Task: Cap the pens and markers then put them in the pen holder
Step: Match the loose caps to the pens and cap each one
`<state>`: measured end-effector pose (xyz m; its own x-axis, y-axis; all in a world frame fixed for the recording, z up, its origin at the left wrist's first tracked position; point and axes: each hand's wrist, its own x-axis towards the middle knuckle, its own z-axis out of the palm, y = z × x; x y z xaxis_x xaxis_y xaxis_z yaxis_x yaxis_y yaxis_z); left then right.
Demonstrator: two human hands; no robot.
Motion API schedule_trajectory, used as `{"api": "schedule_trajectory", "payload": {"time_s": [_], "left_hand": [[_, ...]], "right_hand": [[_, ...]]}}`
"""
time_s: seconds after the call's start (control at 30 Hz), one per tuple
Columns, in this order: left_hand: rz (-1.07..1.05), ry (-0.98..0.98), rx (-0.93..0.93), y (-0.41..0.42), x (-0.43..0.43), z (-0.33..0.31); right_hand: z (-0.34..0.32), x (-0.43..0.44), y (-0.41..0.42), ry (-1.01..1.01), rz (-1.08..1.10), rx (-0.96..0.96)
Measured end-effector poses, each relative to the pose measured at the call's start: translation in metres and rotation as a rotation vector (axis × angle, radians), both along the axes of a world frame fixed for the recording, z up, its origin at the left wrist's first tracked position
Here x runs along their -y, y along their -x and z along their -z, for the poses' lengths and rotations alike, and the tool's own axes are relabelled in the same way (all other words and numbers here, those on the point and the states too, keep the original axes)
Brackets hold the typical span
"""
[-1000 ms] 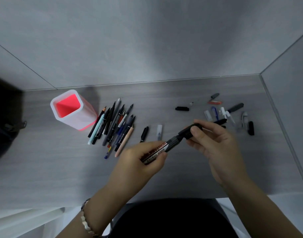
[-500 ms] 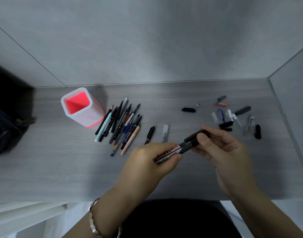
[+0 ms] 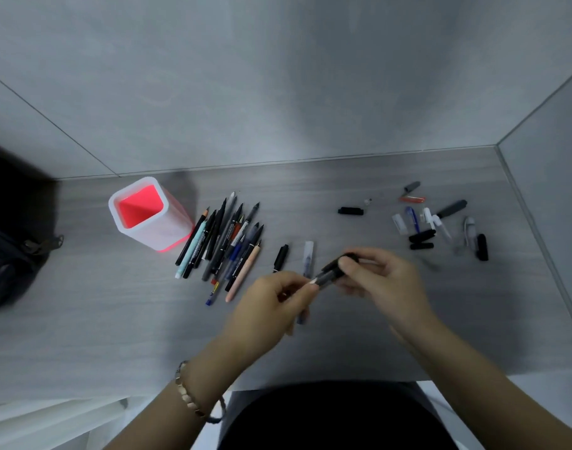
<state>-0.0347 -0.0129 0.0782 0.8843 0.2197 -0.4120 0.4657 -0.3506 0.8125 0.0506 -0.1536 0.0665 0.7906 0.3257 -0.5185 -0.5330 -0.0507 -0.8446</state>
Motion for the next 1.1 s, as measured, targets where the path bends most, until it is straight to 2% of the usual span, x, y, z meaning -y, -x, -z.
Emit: {"api": "schedule_trajectory", "payload": {"time_s": [0.03,0.07,0.1,0.17,0.23,0.37,0.47,0.53,0.6,0.73,0.9,1.1], "left_hand": [[0.083,-0.266,0.028,0.001,-0.008,0.013],[0.095,-0.452,0.053,0.003,-0.015,0.025],[0.034,-0.525,0.053,0.005,-0.021,0.033],[-0.139,-0.555,0.025,0.007,-0.030,0.051],[-0.179,-0.605,-0.003,0.008,-0.036,0.070],[-0.098,-0.653,-0.082,0.010,-0.028,0.093],[-0.099,-0.687,-0.050,0.007,-0.030,0.097],[-0.067,-0.784,-0.086,0.003,-0.041,0.101],[-0.041,-0.851,-0.115,-0.003,-0.050,0.099],[-0.035,-0.851,-0.158,-0.015,-0.053,0.086],[0.184,-1.015,-0.224,-0.017,-0.061,0.103],[0.133,-1.029,-0.250,-0.024,-0.053,0.091]], "right_hand": [[0.008,-0.003,-0.001,0.047,-0.070,-0.029],[0.015,-0.005,-0.002,0.078,-0.126,-0.047],[0.022,-0.006,-0.002,0.106,-0.161,-0.053],[0.031,-0.005,-0.001,0.173,-0.212,-0.043],[0.036,-0.001,0.000,0.233,-0.269,-0.045],[0.042,0.008,0.000,0.276,-0.258,-0.070],[0.045,0.017,-0.003,0.296,-0.222,-0.059],[0.049,0.024,-0.005,0.307,-0.203,-0.061],[0.054,0.029,-0.006,0.331,-0.200,-0.067],[0.058,0.036,-0.008,0.356,-0.204,-0.081],[0.058,0.047,-0.018,0.398,-0.177,-0.062],[0.067,0.060,-0.026,0.406,-0.141,-0.050]]}}
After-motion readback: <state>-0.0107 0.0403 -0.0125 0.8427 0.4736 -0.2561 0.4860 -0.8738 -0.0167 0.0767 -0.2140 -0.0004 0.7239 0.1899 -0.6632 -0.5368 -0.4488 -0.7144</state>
